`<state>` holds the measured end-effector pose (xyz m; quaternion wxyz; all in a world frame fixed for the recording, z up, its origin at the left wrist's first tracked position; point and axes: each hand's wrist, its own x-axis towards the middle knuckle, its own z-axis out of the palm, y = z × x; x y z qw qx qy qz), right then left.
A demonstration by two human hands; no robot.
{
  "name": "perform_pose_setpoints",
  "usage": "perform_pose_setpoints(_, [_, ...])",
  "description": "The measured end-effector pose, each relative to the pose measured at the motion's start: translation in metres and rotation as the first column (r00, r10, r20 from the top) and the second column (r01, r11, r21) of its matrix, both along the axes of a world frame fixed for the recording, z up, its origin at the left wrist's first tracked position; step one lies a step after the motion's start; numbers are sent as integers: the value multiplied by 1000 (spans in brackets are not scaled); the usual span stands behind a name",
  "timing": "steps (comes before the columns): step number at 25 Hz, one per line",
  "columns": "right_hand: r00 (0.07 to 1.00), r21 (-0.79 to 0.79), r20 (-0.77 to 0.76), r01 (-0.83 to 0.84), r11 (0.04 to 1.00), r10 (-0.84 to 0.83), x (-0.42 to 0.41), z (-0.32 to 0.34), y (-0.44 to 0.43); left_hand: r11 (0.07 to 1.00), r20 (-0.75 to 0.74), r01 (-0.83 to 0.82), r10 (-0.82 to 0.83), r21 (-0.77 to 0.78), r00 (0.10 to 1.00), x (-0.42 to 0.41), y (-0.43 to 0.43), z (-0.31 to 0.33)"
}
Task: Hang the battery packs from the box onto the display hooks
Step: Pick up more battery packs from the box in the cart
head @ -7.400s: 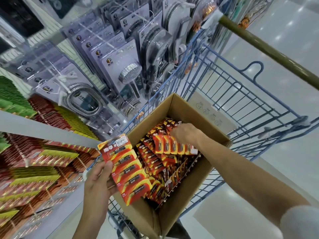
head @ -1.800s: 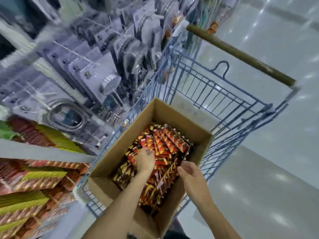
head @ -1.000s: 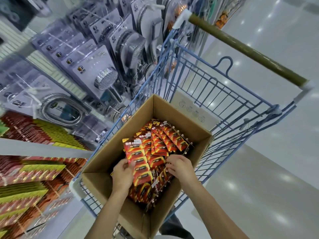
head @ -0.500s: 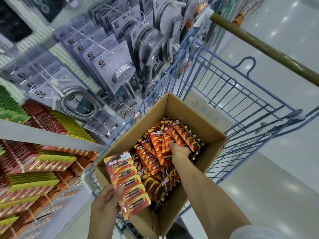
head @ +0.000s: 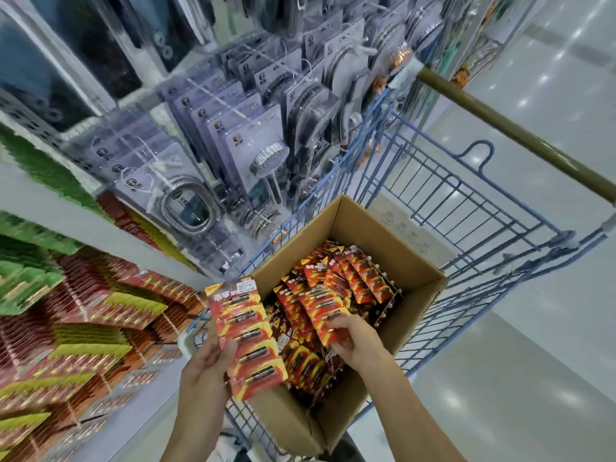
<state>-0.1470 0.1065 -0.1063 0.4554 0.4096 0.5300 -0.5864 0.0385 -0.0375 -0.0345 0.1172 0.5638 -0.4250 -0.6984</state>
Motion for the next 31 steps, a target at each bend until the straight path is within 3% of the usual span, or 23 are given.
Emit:
perform_pose_setpoints(3, [968, -164, -86, -247, 955, 236, 25, 40, 4, 999, -74, 29, -31, -31, 997, 15, -9, 19])
perform_pose_setpoints(5, [937, -236, -168, -340, 910, 306, 42, 63, 3, 999, -120, -17, 13, -37, 993, 32, -18, 39])
perform_pose_setpoints(12, [765, -394, -554, -588, 706, 328, 93, 154, -33, 983, -283, -179, 162, -35, 945, 103, -57, 104])
perform_pose_setpoints(17, [756, -465, -603, -593, 658, 255, 140, 216, -86, 959, -401, -276, 227, -68, 887, 152, -82, 152])
perform_pose_setpoints(22, [713, -487, -632, -671, 560, 305, 193, 255, -145, 922, -458, -373, 290, -101, 840, 211, -107, 187])
perform_pose_setpoints(31, [676, -584, -686, -732, 350, 269, 251, 303, -231, 774, -581, -616, 437, -147, 687, 279, -146, 238])
